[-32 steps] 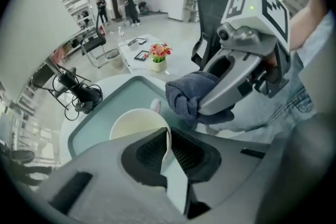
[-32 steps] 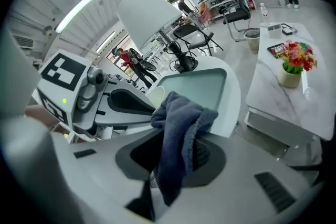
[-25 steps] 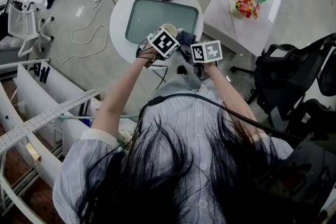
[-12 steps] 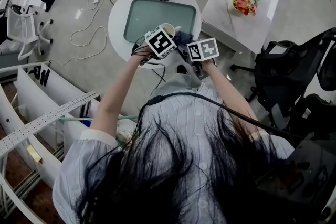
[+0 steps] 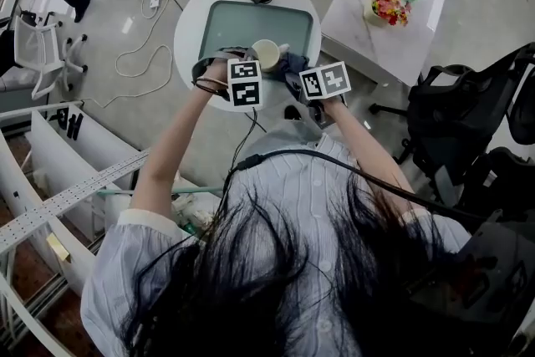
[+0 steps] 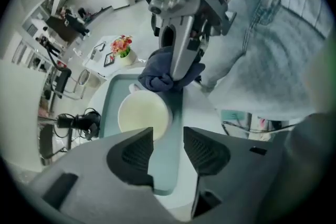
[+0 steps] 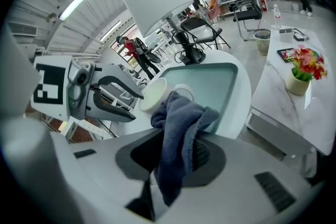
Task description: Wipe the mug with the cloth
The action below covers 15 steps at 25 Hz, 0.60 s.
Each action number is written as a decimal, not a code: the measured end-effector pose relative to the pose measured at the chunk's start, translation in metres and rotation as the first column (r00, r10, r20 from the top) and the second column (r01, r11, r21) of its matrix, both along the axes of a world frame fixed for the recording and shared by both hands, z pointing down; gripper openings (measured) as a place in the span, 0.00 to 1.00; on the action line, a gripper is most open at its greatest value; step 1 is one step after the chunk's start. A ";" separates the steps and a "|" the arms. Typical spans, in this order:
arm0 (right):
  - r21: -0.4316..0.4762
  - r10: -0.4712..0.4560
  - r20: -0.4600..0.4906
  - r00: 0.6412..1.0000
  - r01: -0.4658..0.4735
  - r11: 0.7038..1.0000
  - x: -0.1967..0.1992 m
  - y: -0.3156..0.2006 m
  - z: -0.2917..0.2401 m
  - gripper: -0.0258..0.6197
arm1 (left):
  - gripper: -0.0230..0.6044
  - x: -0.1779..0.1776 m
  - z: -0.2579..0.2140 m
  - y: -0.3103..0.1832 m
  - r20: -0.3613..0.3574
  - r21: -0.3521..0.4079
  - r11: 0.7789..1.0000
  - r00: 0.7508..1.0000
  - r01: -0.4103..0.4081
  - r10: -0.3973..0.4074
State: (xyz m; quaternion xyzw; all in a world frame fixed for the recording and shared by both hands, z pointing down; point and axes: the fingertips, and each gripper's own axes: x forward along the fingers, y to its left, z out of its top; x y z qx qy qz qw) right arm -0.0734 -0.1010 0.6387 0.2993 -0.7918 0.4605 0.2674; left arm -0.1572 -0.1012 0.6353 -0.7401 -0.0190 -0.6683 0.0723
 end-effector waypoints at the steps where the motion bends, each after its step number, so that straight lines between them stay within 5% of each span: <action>1: -0.002 -0.002 0.000 1.000 0.002 1.000 -0.001 0.000 0.000 0.18 | 0.33 -0.002 0.002 -0.005 0.009 0.051 0.998 0.999 -0.036 0.035; 3: -0.005 -0.005 0.001 1.000 0.005 1.000 -0.002 0.000 0.001 0.18 | 0.33 -0.003 0.005 -0.012 0.023 0.125 0.988 0.996 -0.087 0.084; 6: -0.009 -0.006 0.003 1.000 0.006 1.000 -0.004 -0.001 0.001 0.18 | 0.32 -0.002 0.011 -0.014 0.031 0.136 0.985 0.995 -0.103 0.100; 15: -0.016 0.018 0.018 1.000 -0.018 1.000 -0.008 -0.006 0.001 0.18 | 0.16 0.013 0.011 -0.014 -0.093 0.035 0.995 0.992 0.090 -0.086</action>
